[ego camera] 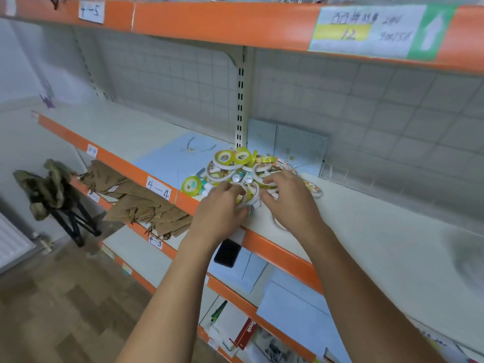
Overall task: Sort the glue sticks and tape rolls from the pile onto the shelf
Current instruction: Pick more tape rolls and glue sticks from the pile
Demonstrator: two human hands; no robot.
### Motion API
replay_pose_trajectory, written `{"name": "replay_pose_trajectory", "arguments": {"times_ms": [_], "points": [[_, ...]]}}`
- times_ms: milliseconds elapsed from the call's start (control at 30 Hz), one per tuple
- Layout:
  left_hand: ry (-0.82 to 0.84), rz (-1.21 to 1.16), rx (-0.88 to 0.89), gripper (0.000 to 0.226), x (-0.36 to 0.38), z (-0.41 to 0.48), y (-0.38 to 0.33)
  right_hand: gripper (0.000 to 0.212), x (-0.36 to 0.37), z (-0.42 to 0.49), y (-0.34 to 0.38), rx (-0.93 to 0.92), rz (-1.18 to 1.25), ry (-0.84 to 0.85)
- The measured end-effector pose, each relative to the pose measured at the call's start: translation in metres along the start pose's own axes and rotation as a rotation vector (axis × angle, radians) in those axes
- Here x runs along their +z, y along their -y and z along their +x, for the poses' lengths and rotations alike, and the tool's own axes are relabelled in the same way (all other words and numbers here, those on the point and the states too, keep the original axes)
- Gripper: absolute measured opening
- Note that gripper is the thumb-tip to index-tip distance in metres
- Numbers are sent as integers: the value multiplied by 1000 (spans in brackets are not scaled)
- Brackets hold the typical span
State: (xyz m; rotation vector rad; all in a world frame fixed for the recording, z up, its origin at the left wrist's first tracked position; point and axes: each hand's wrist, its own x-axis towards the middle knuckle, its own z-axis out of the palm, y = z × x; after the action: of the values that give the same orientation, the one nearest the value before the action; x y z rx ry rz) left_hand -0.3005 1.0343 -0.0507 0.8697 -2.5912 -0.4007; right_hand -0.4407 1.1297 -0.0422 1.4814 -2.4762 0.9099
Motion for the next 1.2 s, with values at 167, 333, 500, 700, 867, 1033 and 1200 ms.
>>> {"name": "replay_pose_trajectory", "arguments": {"times_ms": [167, 333, 500, 700, 867, 1033, 1200], "points": [[15, -23, 49, 35, 10, 18, 17, 38, 17, 34, -4, 91, -47, -35], [45, -37, 103, 44, 9, 33, 44, 63, 39, 59, -4, 236, -154, 57], [131, -26, 175, 69, 12, 36, 64, 49, 46, 68, 4, 363, -128, 48], [157, 0, 268, 74, 22, 44, 78, 49, 45, 39, 22, 394, -133, -70], [121, -35, 300, 66, 26, 50, 80, 55, 54, 8, 39, 419, -124, -91], [140, -114, 301, 59, 29, 52, 79, 47, 58, -6, 46, 402, -137, -181], [165, -171, 273, 47, 34, 51, 75, 52, 64, -13, 52, 444, -116, -176]]}}
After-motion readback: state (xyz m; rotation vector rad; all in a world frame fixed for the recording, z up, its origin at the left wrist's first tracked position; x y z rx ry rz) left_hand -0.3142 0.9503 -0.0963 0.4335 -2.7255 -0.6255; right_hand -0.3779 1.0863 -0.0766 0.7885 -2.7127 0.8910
